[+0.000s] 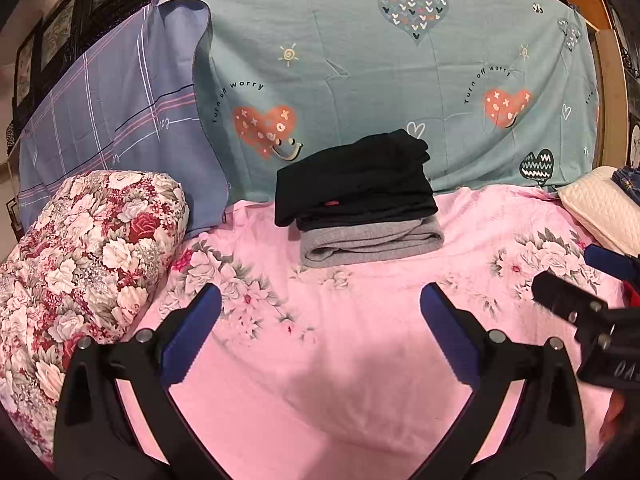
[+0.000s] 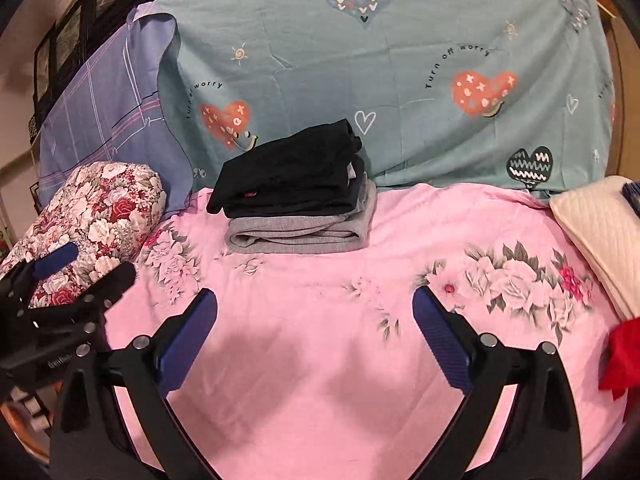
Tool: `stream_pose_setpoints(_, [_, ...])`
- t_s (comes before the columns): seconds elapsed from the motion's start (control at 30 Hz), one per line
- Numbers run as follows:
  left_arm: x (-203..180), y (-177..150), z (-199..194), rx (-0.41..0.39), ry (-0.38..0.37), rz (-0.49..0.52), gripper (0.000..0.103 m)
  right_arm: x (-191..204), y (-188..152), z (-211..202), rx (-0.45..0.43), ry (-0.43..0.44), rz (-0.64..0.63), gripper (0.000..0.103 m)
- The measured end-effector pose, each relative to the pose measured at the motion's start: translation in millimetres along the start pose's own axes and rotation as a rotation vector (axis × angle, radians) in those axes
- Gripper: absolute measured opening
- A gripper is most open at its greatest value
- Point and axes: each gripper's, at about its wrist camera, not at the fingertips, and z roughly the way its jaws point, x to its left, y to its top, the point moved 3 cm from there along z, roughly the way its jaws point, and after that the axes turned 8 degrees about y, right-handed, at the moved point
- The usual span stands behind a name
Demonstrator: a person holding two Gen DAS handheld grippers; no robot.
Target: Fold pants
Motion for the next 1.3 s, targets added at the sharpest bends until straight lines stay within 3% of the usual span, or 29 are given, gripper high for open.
stream_pose_setpoints(0.2, [-16, -8, -3, 0.001, -0.012, -0.01, 0.101, 4, -18, -12, -0.076, -0.061, 0.003, 0.102])
stream_pose_setpoints(0.37, [-18, -20, 14, 0.041, -0.025, -0.016, 0.101, -5, -28, -4, -0.081, -0.147, -0.05, 0.102])
stream_pose_setpoints(0.8, [-11, -36, 35, 0.105, -0.037, -0.042, 0.101, -5, -41, 7, -0.055, -0.151, -0.063, 0.102])
stream_pose_setpoints(1.3, [-14, -36, 30, 0.08, -0.044, -0.046, 0.101, -6, -42, 8, -0.059, -0.14, -0.054, 0.102])
